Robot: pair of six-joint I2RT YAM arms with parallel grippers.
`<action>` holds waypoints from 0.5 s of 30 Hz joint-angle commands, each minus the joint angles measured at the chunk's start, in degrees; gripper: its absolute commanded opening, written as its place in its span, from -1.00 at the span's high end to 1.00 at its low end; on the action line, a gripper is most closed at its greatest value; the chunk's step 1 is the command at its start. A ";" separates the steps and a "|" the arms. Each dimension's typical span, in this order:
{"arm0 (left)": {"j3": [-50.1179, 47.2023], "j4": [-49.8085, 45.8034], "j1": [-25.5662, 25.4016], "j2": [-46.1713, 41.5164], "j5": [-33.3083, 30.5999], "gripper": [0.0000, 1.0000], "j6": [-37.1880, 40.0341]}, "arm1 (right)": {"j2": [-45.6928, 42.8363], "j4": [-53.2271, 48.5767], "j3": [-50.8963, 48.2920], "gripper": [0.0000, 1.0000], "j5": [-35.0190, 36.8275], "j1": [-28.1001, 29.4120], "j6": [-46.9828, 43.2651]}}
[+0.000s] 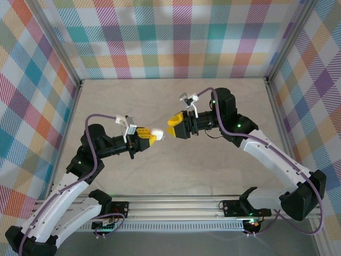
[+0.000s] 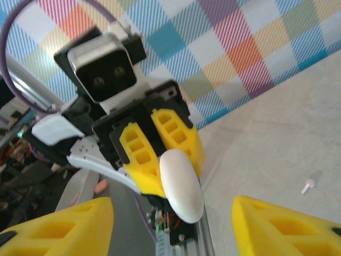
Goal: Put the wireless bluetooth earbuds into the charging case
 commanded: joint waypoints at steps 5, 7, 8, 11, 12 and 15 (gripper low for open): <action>0.59 -1.66 -0.36 1.05 3.03 1.00 6.04 | 5.57 -11.46 6.36 -0.31 4.20 4.78 -11.42; 0.79 -2.06 -0.36 0.93 2.94 1.00 6.46 | 6.83 -13.02 7.59 -0.33 4.87 5.38 -12.57; 0.72 -2.02 -0.36 0.83 2.78 1.00 6.65 | 7.35 -13.63 7.96 -0.33 5.21 5.63 -13.18; 0.37 -1.56 -0.36 0.36 2.80 1.00 7.26 | 8.74 -15.70 9.05 -0.35 5.56 6.18 -15.12; 0.24 -1.46 -0.36 0.36 3.07 1.00 7.44 | 9.19 -16.40 9.32 -0.35 5.42 6.25 -15.66; 0.26 -1.45 -0.36 0.78 4.45 1.00 7.80 | 10.14 -18.27 10.21 -0.33 7.01 6.32 -16.31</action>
